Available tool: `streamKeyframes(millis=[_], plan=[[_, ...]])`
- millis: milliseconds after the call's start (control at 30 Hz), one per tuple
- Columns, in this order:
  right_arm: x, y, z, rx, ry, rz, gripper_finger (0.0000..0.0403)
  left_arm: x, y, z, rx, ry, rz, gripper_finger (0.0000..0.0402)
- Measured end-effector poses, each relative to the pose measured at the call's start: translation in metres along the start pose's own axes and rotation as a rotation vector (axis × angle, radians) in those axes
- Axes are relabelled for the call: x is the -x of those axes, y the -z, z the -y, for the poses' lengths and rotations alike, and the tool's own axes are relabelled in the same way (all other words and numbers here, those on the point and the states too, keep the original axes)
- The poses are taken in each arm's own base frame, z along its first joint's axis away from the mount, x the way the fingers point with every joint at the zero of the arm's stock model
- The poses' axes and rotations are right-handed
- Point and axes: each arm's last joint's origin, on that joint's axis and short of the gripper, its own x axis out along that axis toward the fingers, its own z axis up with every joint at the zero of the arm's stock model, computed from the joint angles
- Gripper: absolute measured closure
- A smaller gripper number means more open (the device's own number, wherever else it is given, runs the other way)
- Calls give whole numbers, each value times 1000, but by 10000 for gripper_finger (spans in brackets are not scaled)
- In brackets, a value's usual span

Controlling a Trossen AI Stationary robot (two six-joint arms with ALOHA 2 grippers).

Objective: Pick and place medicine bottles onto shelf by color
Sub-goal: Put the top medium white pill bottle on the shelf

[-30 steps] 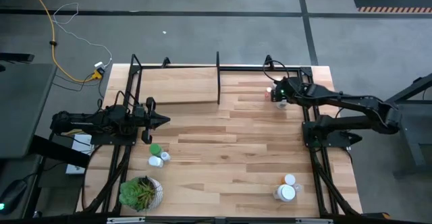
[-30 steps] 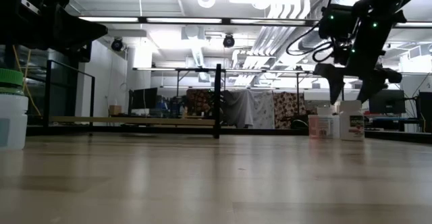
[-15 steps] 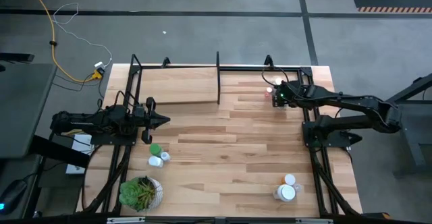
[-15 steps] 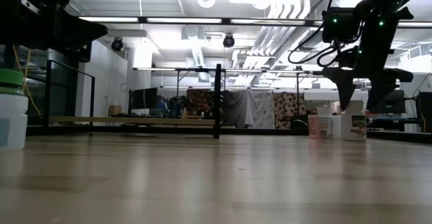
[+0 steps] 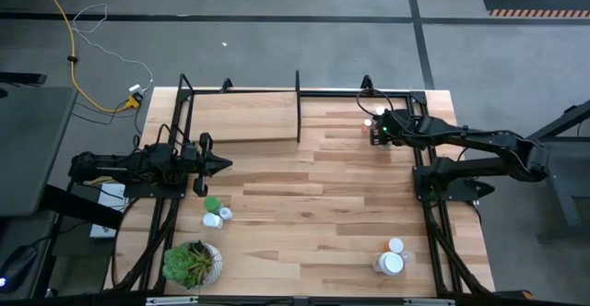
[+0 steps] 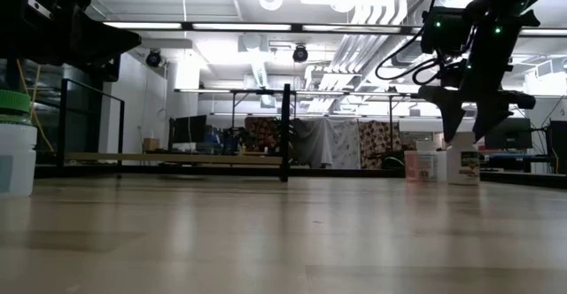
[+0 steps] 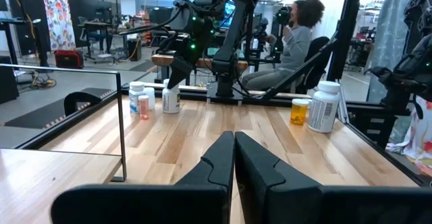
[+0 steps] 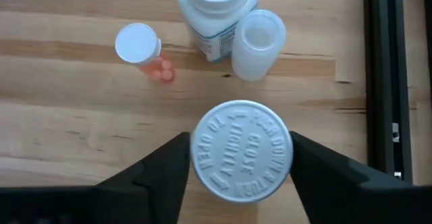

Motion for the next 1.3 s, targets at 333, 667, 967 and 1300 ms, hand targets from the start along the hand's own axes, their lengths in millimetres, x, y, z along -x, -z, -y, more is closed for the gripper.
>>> streamKeyframes(millis=[333,667,967,1300], plan=[[33,-8,-7,180,-88,-30,225,0,-1,0,35,1,13,398],[63,26,-52,396,-506,0,225,0,-9,1,78,19,95,392],[70,58,-93,447,-804,86,225,-4,-22,5,163,94,153,269],[68,65,-129,477,-1013,115,225,-32,-59,22,117,150,-40,121]])
